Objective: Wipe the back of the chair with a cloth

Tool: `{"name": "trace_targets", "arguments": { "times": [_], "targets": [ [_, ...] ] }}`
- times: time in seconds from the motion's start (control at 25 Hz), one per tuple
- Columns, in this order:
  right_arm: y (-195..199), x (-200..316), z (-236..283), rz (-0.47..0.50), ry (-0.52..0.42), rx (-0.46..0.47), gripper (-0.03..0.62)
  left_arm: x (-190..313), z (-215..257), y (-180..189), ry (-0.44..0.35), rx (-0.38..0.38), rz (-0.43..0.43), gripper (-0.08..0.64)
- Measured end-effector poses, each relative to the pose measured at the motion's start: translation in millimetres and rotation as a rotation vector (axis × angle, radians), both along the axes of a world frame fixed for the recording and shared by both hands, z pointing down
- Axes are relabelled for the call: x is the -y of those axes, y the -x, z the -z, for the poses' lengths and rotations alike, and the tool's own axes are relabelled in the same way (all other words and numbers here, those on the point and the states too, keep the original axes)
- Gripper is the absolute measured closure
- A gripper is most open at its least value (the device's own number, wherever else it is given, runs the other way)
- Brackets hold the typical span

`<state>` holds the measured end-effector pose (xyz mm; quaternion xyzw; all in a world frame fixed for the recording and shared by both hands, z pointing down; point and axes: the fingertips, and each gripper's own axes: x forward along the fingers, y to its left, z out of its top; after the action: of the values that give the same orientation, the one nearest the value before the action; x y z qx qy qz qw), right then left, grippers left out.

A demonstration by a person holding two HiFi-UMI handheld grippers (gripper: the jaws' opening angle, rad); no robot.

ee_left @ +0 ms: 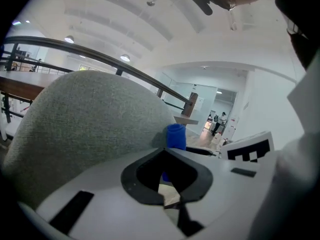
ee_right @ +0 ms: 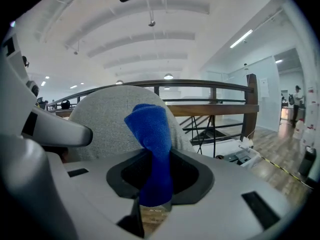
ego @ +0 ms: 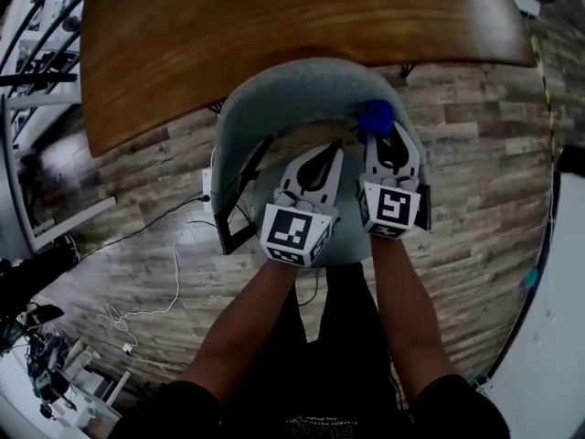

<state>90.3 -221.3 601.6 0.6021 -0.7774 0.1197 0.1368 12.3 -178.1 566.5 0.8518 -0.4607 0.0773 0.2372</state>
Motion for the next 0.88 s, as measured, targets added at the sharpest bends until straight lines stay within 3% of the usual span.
{"name": "trace_targets", "arguments": {
  "times": [0.24,0.48,0.76,0.88],
  "targets": [
    [-21.1,-9.1,-1.9,-0.061,0.013,-0.016,0.483,-7.7,0.6,-20.2,-0.001,-0.009,-0.045,0.554],
    [-28.1,-14.7,0.1,-0.085,0.005,-0.046,0.483,-9.9,-1.0,-10.7,0.0,-0.008,-0.026,0.554],
    [-4.3,-20.0,5.8,0.039,-0.039,-0.024,0.483,-16.3,-4.8,25.7,0.0,-0.001,0.057,0.554],
    [26.9,-22.2,7.2,0.147,-0.052,-0.019,0.483,-19.5,-4.7,49.8,-0.005,-0.004,0.1,0.554]
  ]
}}
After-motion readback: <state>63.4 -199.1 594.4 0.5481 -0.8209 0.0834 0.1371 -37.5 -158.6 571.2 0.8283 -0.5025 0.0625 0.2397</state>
